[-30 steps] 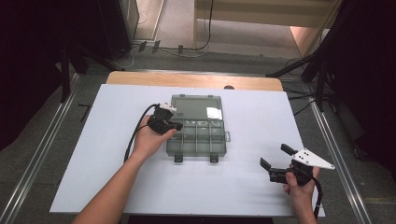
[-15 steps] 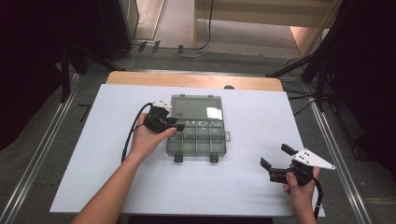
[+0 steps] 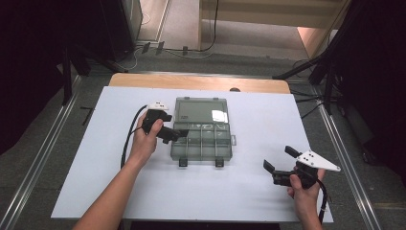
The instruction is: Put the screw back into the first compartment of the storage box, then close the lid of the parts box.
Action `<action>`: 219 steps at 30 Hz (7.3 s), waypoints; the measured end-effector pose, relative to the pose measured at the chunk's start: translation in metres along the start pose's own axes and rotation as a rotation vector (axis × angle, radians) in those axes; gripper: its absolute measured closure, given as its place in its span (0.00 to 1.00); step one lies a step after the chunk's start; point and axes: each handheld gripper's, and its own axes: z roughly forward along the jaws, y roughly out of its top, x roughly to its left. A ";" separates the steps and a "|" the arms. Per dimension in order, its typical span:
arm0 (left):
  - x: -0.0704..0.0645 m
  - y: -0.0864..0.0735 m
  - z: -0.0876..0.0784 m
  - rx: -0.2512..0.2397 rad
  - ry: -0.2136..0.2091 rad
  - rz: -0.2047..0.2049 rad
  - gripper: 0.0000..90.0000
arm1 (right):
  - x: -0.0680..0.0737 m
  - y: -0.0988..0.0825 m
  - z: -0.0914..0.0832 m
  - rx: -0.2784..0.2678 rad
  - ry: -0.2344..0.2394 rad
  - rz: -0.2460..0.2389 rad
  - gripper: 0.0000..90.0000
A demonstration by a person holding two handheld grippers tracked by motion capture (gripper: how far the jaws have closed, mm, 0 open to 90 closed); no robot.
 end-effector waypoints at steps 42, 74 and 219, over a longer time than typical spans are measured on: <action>0.040 0.019 0.009 0.034 0.028 -0.057 0.00 | 0.027 0.045 0.081 0.094 0.090 0.040 1.00; 0.078 0.020 0.059 0.161 -0.006 -0.321 0.14 | 0.032 0.025 0.119 0.221 0.085 0.041 1.00; 0.074 0.051 0.007 -0.208 -0.066 -0.287 0.74 | -0.025 0.120 0.199 0.179 0.019 0.174 1.00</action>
